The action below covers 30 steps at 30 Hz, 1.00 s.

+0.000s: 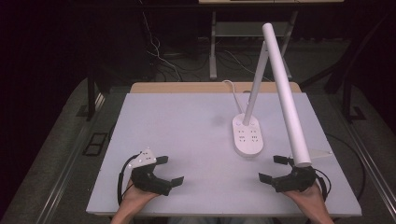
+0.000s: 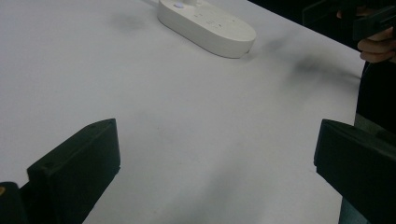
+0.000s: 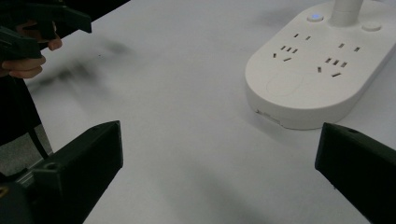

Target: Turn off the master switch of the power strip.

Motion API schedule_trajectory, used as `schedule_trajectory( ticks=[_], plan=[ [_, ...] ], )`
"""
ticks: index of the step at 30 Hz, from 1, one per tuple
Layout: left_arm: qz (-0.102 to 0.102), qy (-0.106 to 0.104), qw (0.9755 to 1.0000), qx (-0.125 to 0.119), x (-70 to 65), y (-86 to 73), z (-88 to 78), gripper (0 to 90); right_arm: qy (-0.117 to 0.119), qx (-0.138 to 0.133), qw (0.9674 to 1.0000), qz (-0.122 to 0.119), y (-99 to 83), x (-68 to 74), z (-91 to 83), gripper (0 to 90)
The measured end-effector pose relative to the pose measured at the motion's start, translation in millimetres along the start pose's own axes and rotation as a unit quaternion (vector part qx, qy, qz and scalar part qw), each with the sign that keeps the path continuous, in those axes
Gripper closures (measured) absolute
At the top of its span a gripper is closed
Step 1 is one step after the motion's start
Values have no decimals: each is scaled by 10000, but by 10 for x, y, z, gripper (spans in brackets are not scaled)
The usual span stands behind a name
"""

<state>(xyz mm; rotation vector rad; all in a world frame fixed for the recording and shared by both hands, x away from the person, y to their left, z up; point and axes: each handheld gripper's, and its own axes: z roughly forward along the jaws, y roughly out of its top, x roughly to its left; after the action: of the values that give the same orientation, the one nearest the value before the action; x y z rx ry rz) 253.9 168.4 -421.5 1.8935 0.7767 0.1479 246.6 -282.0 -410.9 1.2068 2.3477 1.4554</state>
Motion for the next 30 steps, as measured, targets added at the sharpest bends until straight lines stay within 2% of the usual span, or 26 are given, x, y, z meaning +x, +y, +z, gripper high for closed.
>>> schedule_trajectory(
  ticks=[7, 10, 16, 28, 30],
  plan=[
    [51, -11, 9999, 93, 4, 50, -5, 0, -9, 11, 10000, -22, -3, -6, 5, 2],
    [21, -82, 9999, 148, 7, 84, 0, 0, -11, 17, 10000, -34, -5, -10, 6, 2],
    [95, -133, 9995, 266, 5, 157, 21, 0, -11, 25, 10000, -29, -7, -15, 7, 2],
    [160, -127, 9993, 308, 33, 300, 12, 0, -21, 38, 10000, 7, -12, -23, 8, 2],
    [150, -180, 9992, 318, 35, 334, 18, 0, -21, 40, 10000, 6, -12, -23, 8, 2]
  ],
)
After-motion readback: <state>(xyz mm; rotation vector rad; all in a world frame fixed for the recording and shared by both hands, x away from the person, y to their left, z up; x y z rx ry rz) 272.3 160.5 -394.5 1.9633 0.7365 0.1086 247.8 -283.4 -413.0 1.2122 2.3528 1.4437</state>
